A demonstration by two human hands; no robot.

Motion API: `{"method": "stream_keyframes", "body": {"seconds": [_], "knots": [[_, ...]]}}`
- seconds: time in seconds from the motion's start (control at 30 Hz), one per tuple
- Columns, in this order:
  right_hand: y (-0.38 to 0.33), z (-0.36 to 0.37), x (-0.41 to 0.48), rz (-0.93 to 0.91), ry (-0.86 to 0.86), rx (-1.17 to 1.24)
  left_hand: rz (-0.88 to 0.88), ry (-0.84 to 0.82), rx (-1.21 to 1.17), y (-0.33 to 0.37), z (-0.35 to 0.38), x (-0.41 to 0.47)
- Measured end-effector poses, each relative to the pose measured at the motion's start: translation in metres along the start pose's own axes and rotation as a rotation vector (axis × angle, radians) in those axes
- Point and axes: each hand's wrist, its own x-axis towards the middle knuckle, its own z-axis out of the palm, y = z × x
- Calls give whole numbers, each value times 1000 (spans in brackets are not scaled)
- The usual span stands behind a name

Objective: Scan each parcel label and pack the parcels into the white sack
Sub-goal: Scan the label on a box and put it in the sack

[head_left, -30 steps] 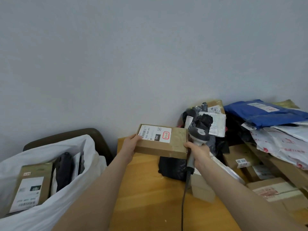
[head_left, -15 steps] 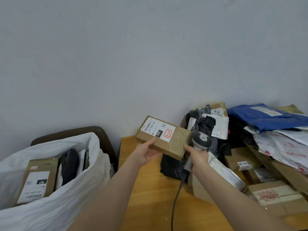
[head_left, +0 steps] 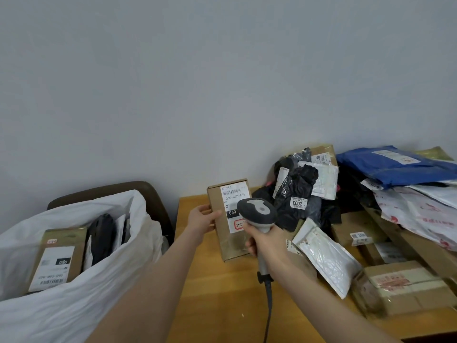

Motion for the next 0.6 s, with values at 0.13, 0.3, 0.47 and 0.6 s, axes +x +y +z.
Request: {"method": "stream_keyframes", "body": {"seconds": [0.13,0.3,0.47,0.6], "knots": [[-1,6,-10,-1,16,-27,12,25,44,-7,-3,1],[-7,10,-17,14,20,-100,7,56,80,-12,-4,3],[-12,12,-18,36,28,-102,2,68,103,-13,-4,5],[-13,13,-19,48,29,-108,-1,77,111,-12,-5,7]]}}
